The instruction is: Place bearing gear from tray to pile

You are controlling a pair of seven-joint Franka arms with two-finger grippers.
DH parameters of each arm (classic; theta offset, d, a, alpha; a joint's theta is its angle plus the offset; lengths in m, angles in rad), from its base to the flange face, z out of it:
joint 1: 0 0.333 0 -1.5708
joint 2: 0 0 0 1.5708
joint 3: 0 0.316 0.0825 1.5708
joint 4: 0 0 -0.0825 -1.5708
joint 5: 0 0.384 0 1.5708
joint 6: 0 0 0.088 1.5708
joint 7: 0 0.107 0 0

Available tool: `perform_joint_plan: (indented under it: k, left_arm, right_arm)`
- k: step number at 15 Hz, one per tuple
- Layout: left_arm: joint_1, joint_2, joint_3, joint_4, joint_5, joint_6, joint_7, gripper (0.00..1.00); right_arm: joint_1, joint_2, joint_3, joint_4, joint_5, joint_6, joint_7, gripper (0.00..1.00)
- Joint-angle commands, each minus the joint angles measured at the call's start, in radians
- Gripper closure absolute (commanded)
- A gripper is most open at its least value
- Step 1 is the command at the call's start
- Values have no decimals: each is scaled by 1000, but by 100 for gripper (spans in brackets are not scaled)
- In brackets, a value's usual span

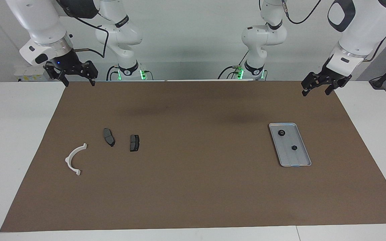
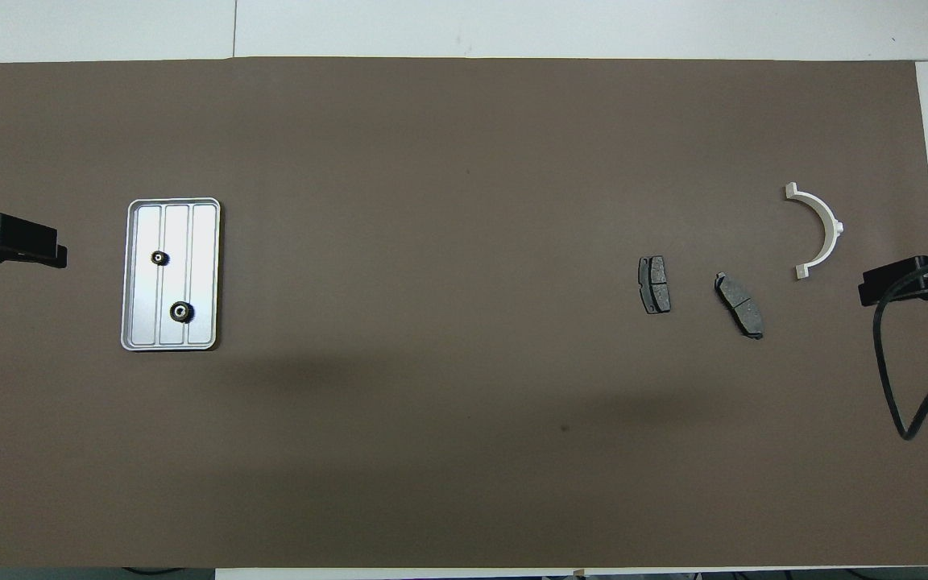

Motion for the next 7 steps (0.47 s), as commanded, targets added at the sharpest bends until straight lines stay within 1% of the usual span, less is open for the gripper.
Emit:
perform_joint_plan:
  k: [1, 7]
  left_arm:
    - [-7, -10, 4, -12, 13, 17, 14, 0]
    - [-7, -7, 7, -11, 12, 18, 10, 0]
  right_arm:
    - [-16, -23, 10, -29, -6, 19, 0, 0]
    - [-16, -25, 10, -29, -6, 19, 2, 0]
